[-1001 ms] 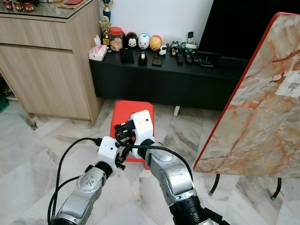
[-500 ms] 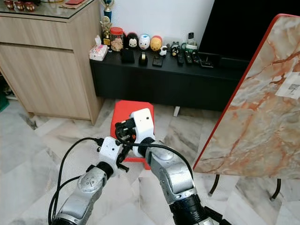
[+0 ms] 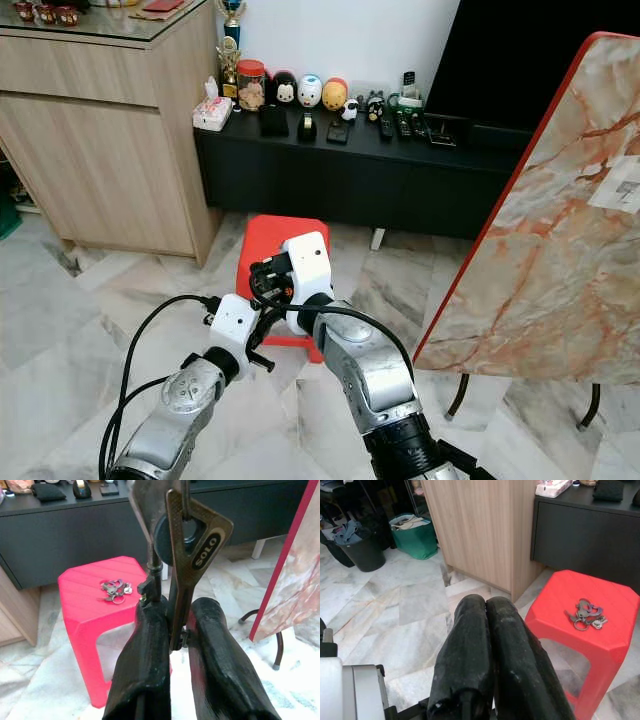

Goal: Hang keys on a hook

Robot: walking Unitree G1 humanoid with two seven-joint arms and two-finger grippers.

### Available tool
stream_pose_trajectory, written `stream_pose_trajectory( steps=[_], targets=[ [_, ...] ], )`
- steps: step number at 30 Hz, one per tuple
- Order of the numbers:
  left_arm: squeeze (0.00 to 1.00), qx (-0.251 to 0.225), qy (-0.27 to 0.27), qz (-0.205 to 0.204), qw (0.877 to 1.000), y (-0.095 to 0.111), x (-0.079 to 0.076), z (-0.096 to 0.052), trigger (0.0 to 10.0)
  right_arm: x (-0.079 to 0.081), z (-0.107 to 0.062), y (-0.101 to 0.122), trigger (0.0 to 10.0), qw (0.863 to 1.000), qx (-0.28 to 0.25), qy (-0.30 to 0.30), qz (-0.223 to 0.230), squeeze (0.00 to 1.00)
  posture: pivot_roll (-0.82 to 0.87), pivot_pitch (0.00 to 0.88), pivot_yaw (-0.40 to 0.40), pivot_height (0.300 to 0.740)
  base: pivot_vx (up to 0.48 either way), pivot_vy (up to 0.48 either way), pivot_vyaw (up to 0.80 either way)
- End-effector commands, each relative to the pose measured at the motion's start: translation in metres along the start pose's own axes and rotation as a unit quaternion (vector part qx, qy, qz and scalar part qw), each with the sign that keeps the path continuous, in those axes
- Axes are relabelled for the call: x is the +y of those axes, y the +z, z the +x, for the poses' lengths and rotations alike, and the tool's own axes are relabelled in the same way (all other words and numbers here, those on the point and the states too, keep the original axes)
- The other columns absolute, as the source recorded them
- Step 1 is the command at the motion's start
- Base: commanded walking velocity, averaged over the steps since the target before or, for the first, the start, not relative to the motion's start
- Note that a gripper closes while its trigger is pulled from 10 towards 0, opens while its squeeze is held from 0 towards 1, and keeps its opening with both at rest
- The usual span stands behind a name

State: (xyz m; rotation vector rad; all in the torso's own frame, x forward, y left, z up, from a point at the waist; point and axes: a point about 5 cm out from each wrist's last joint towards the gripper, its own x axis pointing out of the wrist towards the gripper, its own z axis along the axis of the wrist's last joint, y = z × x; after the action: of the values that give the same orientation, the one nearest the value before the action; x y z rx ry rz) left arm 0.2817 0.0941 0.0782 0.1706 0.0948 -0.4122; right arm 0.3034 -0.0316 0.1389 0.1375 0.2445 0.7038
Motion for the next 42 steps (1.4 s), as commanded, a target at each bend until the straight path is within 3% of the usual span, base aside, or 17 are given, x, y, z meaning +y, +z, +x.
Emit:
stream_pose_trajectory(
  steps=[1,13,23,28,31,42],
  targets=[
    [0.00,0.005,-0.001,0.004,1.000,-0.001,-0.001,-0.003,0.0,-0.008,-0.001,0.008,10.0,1.000,-0.017,-0.017,-0.007,0.00,0.02,0.000,-0.146,0.740,0.000,0.000,0.00],
    [0.00,0.004,0.003,0.006,1.000,0.000,0.002,-0.006,0.0,-0.020,-0.004,0.006,10.0,0.999,-0.007,-0.043,-0.021,0.00,0.02,0.000,-0.146,0.740,0.000,0.000,0.00],
    [0.00,0.014,-0.009,0.015,1.000,-0.003,0.007,-0.013,0.0,-0.054,-0.013,0.007,10.0,0.992,0.009,-0.103,-0.072,0.00,0.02,0.000,-0.146,0.740,0.000,0.000,0.00],
    [0.00,0.010,0.000,0.018,1.000,-0.002,0.011,-0.014,0.0,-0.064,-0.018,0.008,10.0,0.989,0.015,-0.121,-0.079,0.00,0.02,0.000,-0.146,0.740,0.000,0.000,0.00],
    [0.00,0.005,0.006,0.018,1.000,0.001,0.015,-0.013,0.0,-0.078,-0.026,0.005,10.0,0.985,0.026,-0.148,-0.084,0.00,0.02,0.000,-0.144,0.740,0.000,0.000,0.00],
    [0.00,0.005,0.006,0.018,1.000,0.001,0.015,-0.013,0.0,-0.078,-0.026,0.005,10.0,0.985,0.026,-0.148,-0.084,0.00,0.02,0.000,-0.144,0.740,0.000,0.000,0.00]
  ],
)
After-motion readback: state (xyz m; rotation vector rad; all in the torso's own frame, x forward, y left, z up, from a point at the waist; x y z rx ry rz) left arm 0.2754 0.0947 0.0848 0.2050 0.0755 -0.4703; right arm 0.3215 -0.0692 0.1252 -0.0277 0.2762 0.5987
